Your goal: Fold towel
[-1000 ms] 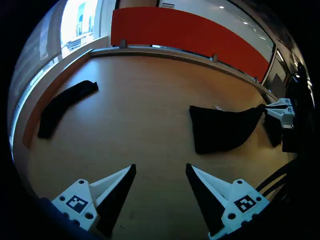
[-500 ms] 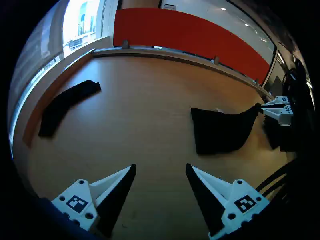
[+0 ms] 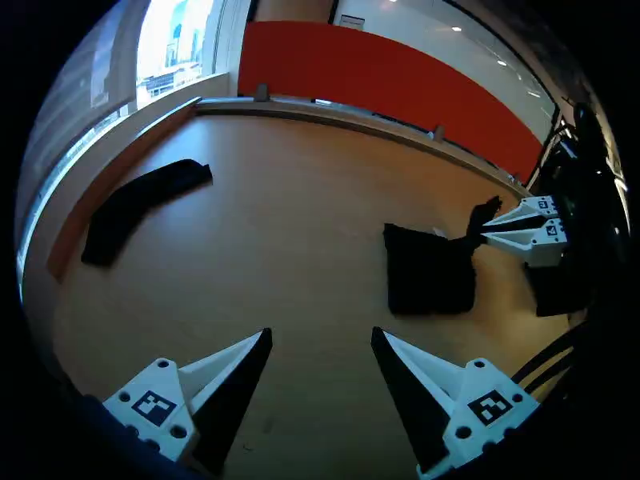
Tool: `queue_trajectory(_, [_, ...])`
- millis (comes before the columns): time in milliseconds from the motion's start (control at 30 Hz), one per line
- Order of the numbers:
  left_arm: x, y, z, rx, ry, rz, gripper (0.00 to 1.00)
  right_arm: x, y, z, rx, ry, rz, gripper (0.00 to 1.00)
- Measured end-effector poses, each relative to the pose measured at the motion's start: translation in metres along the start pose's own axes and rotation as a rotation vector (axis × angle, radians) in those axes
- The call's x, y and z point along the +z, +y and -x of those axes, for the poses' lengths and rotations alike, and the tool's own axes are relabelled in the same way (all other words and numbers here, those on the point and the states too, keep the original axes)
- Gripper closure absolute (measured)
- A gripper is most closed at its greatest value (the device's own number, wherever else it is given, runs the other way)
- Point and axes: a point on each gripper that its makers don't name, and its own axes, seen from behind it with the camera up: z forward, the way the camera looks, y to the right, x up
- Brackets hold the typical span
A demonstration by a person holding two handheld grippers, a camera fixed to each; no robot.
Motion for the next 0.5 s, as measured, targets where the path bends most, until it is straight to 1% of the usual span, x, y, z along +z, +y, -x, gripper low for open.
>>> queue_trajectory(167, [-0.005, -0.006, 0.002, -0.011, 0.005, -0.010, 0.08, 0.033, -0.034, 0.003, -0.012, -0.034, -0.074, 0.97])
queue_trajectory(267, [-0.007, -0.009, 0.004, -0.021, 0.006, -0.016, 0.08, 0.050, -0.052, 0.010, -0.005, -0.057, -0.114, 0.97])
queue_trajectory(400, [-0.008, -0.013, 0.006, -0.035, 0.005, -0.020, 0.08, 0.065, -0.063, 0.021, 0.018, -0.087, -0.142, 0.97])
queue_trajectory(500, [-0.008, -0.014, 0.008, -0.040, 0.004, -0.021, 0.08, 0.067, -0.064, 0.025, 0.031, -0.094, -0.147, 0.97])
